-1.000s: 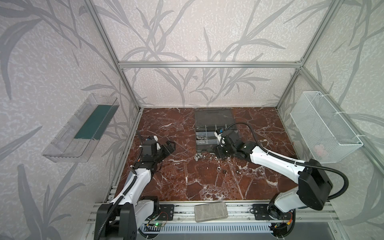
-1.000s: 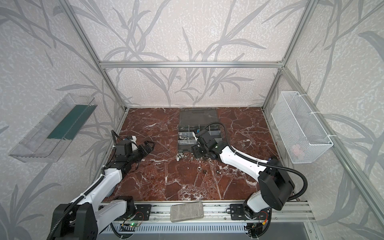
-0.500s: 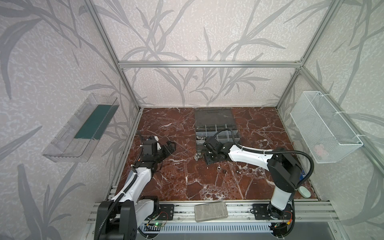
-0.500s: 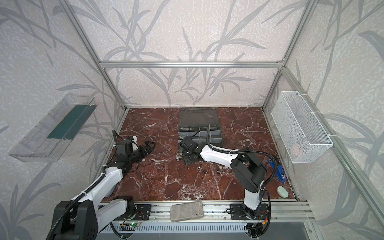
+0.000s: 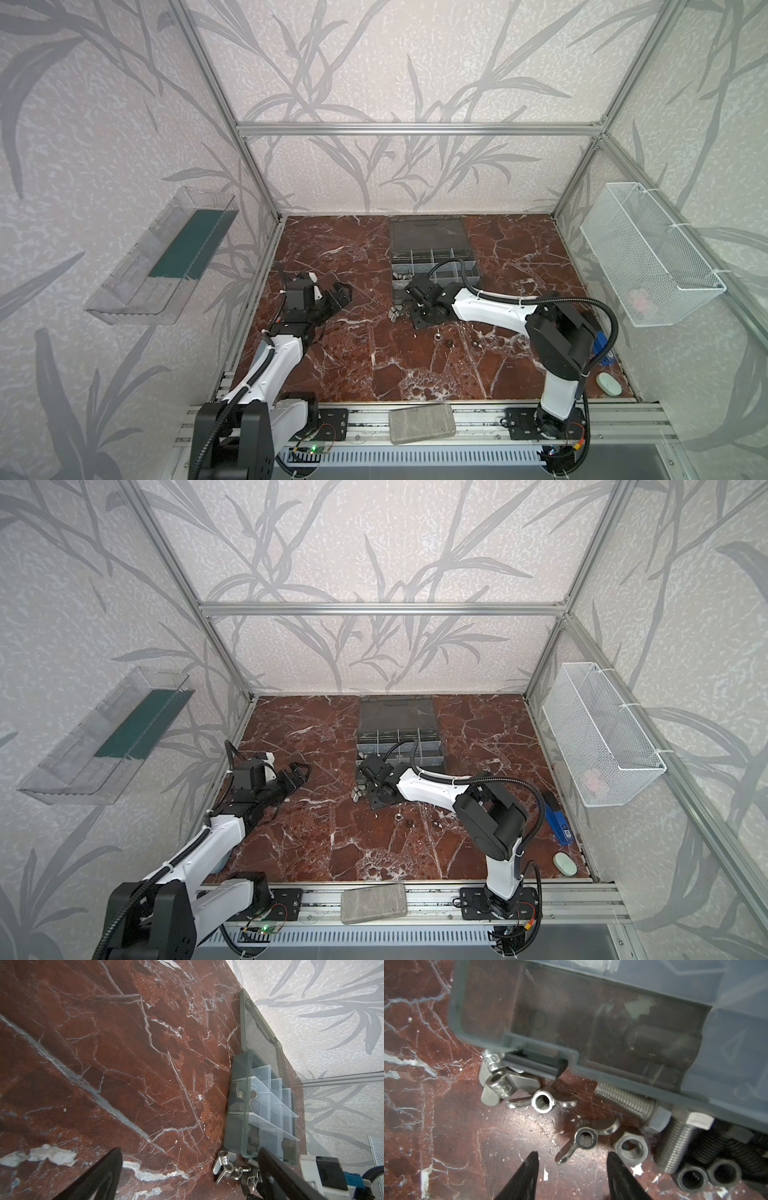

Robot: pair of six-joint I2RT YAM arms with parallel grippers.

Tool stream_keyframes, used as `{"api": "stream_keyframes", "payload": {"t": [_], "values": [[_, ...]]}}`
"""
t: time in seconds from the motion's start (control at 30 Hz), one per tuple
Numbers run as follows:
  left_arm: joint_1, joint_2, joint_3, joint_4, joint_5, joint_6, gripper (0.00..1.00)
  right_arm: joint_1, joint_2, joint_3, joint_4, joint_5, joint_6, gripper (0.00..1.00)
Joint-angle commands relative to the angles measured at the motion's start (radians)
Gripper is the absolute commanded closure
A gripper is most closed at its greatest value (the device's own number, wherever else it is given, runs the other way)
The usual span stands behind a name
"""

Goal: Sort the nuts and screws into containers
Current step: 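Lower the right gripper and grasp another silver wing nut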

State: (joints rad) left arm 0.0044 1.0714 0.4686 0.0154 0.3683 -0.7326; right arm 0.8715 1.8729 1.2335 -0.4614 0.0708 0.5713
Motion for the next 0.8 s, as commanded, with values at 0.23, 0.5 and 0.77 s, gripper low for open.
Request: {"api": "stream_keyframes", "payload": {"t": [0.23, 0.5, 0.77], "values": [[-0.004, 0.016, 0.009, 0.015, -0.009, 0.012, 0.01, -0.014, 0.042, 0.029, -0.005, -0.004, -0.035, 0.52], [-0.003, 0.022, 0.008, 0.02, -0.008, 0.012, 0.0, -0.016, 0.07, 0.03, 0.014, -0.005, -0.043, 0.56], [-0.003, 0.027, 0.005, 0.027, -0.008, 0.01, 0.01, -0.025, 0.09, 0.029, 0.013, 0.015, -0.053, 0.58]]}}
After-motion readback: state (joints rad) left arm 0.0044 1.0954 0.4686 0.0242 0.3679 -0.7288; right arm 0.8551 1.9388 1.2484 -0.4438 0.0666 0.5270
